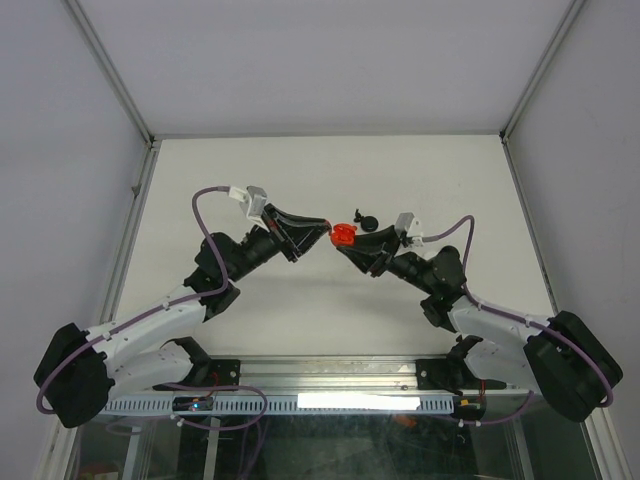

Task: Insert the wireless bluetooth earbuds into the charging case
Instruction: Place the earbud in the charging case, then move the earbud to the center of the board, then pick up the earbud from the center of the board.

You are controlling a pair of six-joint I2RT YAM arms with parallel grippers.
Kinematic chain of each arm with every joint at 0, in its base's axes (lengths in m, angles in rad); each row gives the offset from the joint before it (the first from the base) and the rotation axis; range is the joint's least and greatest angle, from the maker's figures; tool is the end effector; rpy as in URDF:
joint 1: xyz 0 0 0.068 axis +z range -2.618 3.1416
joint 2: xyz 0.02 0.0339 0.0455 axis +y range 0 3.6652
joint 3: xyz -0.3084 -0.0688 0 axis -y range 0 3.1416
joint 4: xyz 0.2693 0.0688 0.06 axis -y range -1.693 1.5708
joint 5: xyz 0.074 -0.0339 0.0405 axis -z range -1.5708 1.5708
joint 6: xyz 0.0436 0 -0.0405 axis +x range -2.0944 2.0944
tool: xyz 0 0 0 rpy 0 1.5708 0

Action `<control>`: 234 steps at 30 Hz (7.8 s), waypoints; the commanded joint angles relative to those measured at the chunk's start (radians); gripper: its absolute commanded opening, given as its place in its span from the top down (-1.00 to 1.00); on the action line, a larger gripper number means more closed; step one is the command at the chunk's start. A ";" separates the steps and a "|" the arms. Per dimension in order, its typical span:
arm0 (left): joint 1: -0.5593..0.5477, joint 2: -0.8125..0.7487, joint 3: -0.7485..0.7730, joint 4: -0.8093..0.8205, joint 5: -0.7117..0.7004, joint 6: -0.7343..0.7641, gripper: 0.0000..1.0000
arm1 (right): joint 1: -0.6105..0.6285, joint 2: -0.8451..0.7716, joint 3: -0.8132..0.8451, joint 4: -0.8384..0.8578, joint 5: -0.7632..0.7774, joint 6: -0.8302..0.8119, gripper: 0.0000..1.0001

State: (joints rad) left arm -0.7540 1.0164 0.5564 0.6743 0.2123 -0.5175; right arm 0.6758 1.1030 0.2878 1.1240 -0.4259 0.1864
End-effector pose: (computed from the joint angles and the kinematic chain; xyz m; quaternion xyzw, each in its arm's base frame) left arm 0.1683 -0.1707 0.3347 0.1555 0.6098 -0.5132 0.5835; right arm 0.1585 0.1502 0.2685 -0.3053 0.5181 0.4431 0.6649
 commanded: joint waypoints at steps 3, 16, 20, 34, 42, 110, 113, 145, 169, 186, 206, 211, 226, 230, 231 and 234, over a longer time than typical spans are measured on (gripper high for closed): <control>-0.034 0.041 -0.002 0.137 0.008 0.011 0.76 | -0.001 -0.007 0.043 0.103 -0.041 0.031 1.00; -0.070 0.097 -0.002 0.171 0.001 0.035 0.76 | 0.000 -0.049 0.034 0.094 -0.024 0.029 1.00; -0.075 0.102 -0.004 0.166 -0.006 0.042 0.77 | 0.000 -0.056 0.034 0.091 -0.024 0.030 1.00; -0.081 0.092 -0.024 0.150 -0.008 0.051 0.77 | 0.000 -0.076 0.028 0.089 -0.014 0.032 1.00; -0.084 0.072 -0.025 0.115 -0.013 0.056 0.60 | -0.001 -0.080 0.024 0.084 -0.007 0.028 1.00; -0.026 1.094 0.861 -0.608 -0.193 0.529 0.04 | -0.002 -0.635 -0.172 -0.607 0.538 -0.173 1.00; -0.026 1.105 0.864 -0.615 -0.191 0.530 0.05 | -0.001 -0.633 -0.171 -0.608 0.535 -0.173 1.00; -0.025 0.840 0.591 -0.862 -0.320 0.212 0.62 | -0.002 -0.613 -0.160 -0.595 0.477 -0.159 1.00; -0.027 0.675 0.445 -1.024 -0.289 -0.028 0.37 | -0.002 -0.508 -0.144 -0.535 0.400 -0.128 1.00; -0.053 0.633 0.424 -1.093 -0.258 -0.044 0.34 | -0.002 -0.497 -0.153 -0.507 0.386 -0.120 1.00; -0.066 0.740 0.591 -1.180 -0.390 0.042 0.42 | -0.002 -0.474 -0.148 -0.523 0.374 -0.119 1.00; -0.077 0.768 0.616 -1.209 -0.397 0.054 0.43 | -0.001 -0.473 -0.148 -0.524 0.375 -0.119 1.00; -0.114 0.845 0.698 -1.327 -0.440 0.063 0.46 | -0.002 -0.480 -0.142 -0.536 0.374 -0.120 1.00; -0.120 0.852 0.713 -1.361 -0.439 0.062 0.44 | -0.002 -0.486 -0.140 -0.543 0.374 -0.125 1.00; -0.122 0.854 0.715 -1.366 -0.440 0.063 0.44 | -0.001 -0.485 -0.139 -0.543 0.374 -0.125 1.00; -0.122 0.861 0.719 -1.377 -0.440 0.066 0.44 | -0.002 -0.482 -0.138 -0.543 0.371 -0.125 1.00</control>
State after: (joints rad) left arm -0.8654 1.8664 1.2369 -0.6693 -0.2108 -0.4660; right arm 0.6754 0.6304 0.1158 0.5434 -0.0429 0.0582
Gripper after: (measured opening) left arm 0.278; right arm 0.277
